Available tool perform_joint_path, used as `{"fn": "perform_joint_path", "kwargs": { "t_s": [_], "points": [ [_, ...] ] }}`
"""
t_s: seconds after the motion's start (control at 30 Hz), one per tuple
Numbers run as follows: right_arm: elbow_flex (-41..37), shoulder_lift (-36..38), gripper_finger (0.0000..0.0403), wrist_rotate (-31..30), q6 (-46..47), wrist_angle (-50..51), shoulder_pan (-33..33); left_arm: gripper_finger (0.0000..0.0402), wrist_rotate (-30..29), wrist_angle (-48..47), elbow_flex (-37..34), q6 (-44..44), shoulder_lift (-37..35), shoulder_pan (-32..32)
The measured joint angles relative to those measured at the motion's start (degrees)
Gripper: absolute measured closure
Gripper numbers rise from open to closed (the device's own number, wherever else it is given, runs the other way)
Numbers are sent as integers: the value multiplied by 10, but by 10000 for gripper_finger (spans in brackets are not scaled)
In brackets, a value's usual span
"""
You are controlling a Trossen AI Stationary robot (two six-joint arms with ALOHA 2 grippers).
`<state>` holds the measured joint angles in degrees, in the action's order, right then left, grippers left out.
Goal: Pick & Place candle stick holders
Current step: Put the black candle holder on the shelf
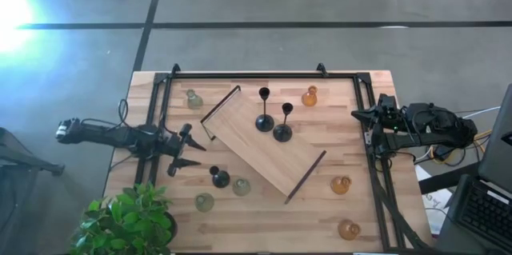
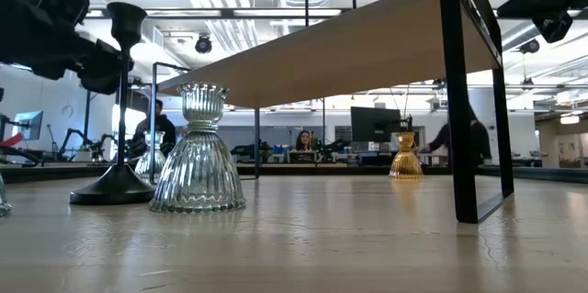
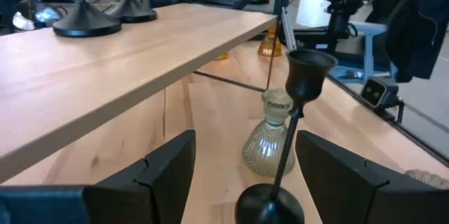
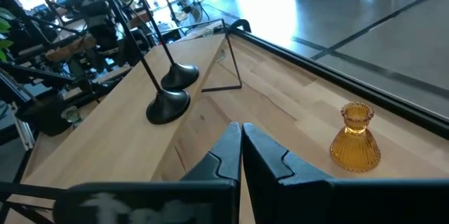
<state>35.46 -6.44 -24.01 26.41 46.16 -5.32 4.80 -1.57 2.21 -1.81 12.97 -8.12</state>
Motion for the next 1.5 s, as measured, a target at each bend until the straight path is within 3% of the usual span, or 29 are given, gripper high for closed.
{"fn": "perform_joint_path", "kwargs": {
  "t_s": [0.27,0.53,0.8,1.5],
  "points": [
    [0,0,394,0,0,0,0,152,-49,38,3,-14,17,-37],
    [0,0,394,0,0,0,0,152,-25,49,3,-14,53,-69],
    [0,0,394,0,0,0,0,152,-38,102,3,-6,111,-112],
    [0,0,394,0,0,0,0,172,-102,268,3,-15,291,-138]
  ]
}}
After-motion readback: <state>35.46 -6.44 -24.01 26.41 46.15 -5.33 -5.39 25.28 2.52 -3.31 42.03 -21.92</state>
